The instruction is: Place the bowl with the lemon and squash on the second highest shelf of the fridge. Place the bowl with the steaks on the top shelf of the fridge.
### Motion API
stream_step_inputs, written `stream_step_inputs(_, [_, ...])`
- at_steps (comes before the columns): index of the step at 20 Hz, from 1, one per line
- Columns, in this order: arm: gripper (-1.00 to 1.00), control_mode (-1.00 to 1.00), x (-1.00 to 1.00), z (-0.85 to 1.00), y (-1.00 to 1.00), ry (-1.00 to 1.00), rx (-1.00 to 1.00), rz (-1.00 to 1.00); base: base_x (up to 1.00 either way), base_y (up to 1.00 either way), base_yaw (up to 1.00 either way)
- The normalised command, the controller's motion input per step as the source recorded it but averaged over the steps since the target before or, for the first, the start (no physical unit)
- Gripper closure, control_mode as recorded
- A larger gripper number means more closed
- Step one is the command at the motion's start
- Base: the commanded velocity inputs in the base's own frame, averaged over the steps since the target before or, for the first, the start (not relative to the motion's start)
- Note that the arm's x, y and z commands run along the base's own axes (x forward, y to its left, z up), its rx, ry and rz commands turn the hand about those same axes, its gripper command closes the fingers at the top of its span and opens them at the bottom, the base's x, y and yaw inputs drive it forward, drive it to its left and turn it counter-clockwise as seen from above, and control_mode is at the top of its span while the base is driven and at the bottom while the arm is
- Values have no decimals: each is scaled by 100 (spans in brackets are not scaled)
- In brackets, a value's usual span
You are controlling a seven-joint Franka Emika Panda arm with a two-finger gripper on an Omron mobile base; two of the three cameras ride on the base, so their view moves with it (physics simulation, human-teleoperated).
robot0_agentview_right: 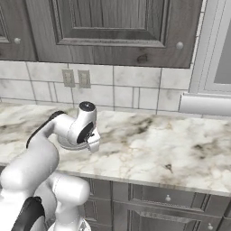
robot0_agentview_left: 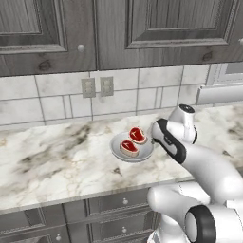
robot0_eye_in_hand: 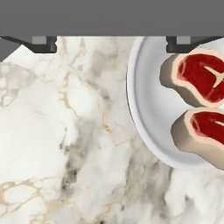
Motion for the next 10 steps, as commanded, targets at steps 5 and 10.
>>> stream_step_inputs(5, [-100, -100, 21, -41, 3, -1, -4, 5, 0, 0, 0])
stream_step_inputs(10, [-100, -100, 40, -27, 9, 1, -2, 5, 0, 0, 0])
